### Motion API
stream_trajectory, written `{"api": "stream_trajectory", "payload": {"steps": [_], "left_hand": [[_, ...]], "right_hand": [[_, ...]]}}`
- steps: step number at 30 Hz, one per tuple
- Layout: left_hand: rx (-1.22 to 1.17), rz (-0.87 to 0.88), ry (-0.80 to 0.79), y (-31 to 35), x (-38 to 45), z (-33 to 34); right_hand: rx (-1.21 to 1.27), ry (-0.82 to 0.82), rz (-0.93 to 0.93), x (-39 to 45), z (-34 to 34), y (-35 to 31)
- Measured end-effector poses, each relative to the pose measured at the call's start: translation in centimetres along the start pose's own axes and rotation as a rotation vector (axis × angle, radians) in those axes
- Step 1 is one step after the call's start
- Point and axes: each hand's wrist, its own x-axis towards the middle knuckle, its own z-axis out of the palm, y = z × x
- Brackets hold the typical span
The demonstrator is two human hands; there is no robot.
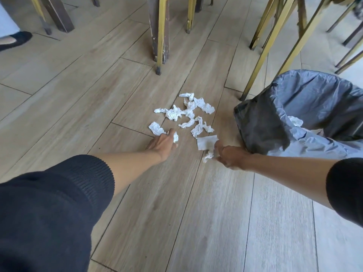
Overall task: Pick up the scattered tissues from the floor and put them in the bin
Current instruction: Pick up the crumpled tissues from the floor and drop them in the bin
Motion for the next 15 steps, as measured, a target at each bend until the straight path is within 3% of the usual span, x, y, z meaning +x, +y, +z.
{"api": "stream_trajectory", "payload": {"steps": [5, 11, 15], "left_hand": [[-0.02, -0.022, -0.042, 0.0, 0.8, 1.5], [-0.066, -0.003, -0.017, -1.0, 0.2, 1.9], [-0.054, 0.033, 0.047, -2.0, -0.3, 1.8]], "right_hand": [[0.026, -0.121, 0.011, -0.2, 0.8, -0.2], [-0.034, 0.053, -0.092, 1.0, 0.5, 0.1], [-0.017, -0.022, -0.026, 2.3, 1.2, -0.9]]}}
